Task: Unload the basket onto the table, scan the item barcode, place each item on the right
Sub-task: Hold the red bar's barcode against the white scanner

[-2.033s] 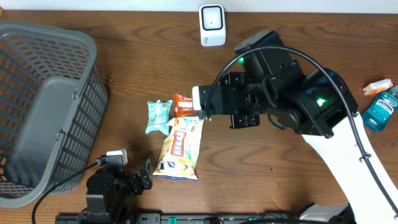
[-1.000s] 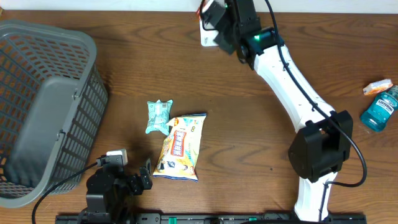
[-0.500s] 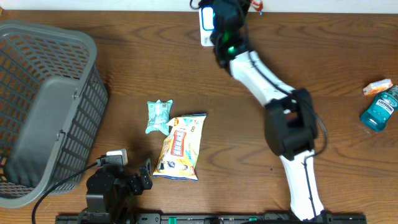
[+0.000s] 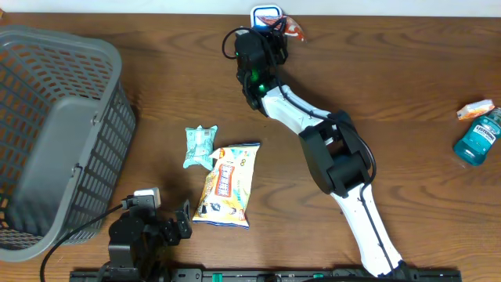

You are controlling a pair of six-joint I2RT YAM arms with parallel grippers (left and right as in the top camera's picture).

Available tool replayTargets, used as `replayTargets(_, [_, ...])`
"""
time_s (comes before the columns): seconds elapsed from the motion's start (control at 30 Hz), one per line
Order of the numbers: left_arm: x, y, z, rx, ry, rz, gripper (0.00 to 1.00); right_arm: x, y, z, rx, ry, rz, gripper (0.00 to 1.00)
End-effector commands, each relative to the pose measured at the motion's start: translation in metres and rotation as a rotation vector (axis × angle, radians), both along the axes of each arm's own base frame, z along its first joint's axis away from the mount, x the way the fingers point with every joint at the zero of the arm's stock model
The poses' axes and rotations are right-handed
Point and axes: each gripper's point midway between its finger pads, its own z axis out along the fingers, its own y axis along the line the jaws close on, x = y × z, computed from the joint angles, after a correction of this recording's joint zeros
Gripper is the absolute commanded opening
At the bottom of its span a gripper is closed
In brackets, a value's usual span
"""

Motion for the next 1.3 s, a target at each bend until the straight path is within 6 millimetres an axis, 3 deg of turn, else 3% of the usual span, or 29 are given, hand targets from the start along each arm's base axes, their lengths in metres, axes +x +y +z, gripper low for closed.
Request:
replayTargets(0.0, [-0.008, -0.001, -0.016, -0.006, 0.065, -0.002, 0.98, -0.001, -0.022, -0.004, -0.089, 0.046, -0.082, 0.01])
replayTargets(0.13, [-0.008, -0.001, -0.016, -0.006, 0.065, -0.002, 0.98, -0.001, -0.033, -0.010, -0.127, 0.092, -0.110, 0.01])
replayTargets(0.47, [-0.008, -0.001, -0.016, -0.006, 0.065, -0.002, 0.98, -0.010, -0.031, -0.047, -0.134, 0.223, -0.098, 0.01])
replayTargets(0.57, [-0.008, -0.001, -0.016, -0.006, 0.065, -0.002, 0.98, -0.009, -0.029, -0.042, -0.135, 0.208, -0.093, 0.01])
replayTargets(0.83, [-0.008, -0.001, -0.016, -0.006, 0.065, -0.002, 0.98, 0.003, -0.029, 0.024, -0.121, 0.018, -0.075, 0.01])
replayTargets(0.97, [-0.008, -0.001, -0.016, -0.006, 0.065, -0.002, 0.98, 0.006, -0.038, 0.024, -0.122, 0.025, -0.086, 0.01])
replayTargets(1.03, [-0.008, -0.001, -0.016, -0.006, 0.065, -0.002, 0.98, 0.007, -0.044, 0.013, -0.130, 0.067, -0.093, 0.01])
replayTargets(1.27, [-0.008, -0.001, -0.016, -0.006, 0.065, -0.002, 0.98, 0.009, -0.033, 0.009, -0.122, 0.075, -0.044, 0.01])
